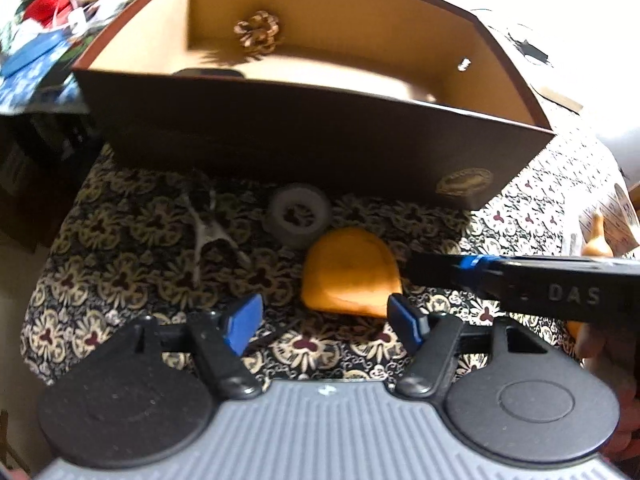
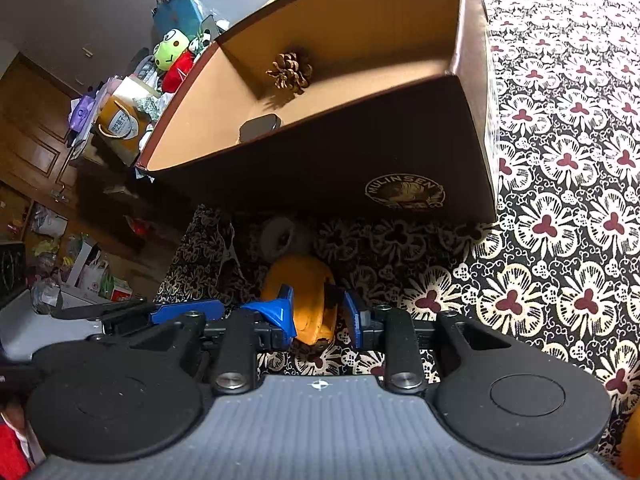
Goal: Organize rigid objects
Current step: 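Reach the right tool down to the orange wooden block, then close the right tool on the orange block and lift it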
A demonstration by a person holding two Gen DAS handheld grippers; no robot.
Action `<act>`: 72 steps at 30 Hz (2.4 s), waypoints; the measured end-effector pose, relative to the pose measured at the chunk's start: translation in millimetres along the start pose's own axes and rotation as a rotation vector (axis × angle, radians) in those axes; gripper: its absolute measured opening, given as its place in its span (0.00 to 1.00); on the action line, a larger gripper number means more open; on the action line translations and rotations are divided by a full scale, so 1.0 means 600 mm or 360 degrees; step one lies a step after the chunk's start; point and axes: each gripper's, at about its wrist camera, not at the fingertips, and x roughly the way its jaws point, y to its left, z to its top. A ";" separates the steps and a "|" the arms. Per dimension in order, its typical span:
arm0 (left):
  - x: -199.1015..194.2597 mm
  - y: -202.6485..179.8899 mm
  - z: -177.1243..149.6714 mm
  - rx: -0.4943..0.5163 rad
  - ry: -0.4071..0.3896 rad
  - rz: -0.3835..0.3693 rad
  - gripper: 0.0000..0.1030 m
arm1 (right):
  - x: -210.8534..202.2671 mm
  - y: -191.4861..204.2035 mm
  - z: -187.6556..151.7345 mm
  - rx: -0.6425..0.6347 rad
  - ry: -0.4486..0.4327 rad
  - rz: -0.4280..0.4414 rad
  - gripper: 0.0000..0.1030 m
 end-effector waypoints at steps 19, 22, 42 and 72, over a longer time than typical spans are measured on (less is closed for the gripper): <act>0.058 -0.042 -0.001 0.0132 0.0022 -0.0016 0.66 | 0.011 -0.024 0.004 0.0095 0.0066 0.0029 0.11; 0.057 -0.046 -0.001 0.0147 0.0026 -0.0033 0.62 | 0.008 -0.032 0.003 0.0100 0.0060 0.0020 0.11; 0.077 -0.129 -0.001 0.0397 0.0049 -0.0106 0.76 | -0.021 -0.080 -0.013 0.0199 0.0060 -0.0018 0.14; -0.002 -0.200 0.014 0.0681 -0.0158 -0.0166 0.61 | -0.119 -0.049 -0.013 0.0010 -0.0222 -0.0095 0.13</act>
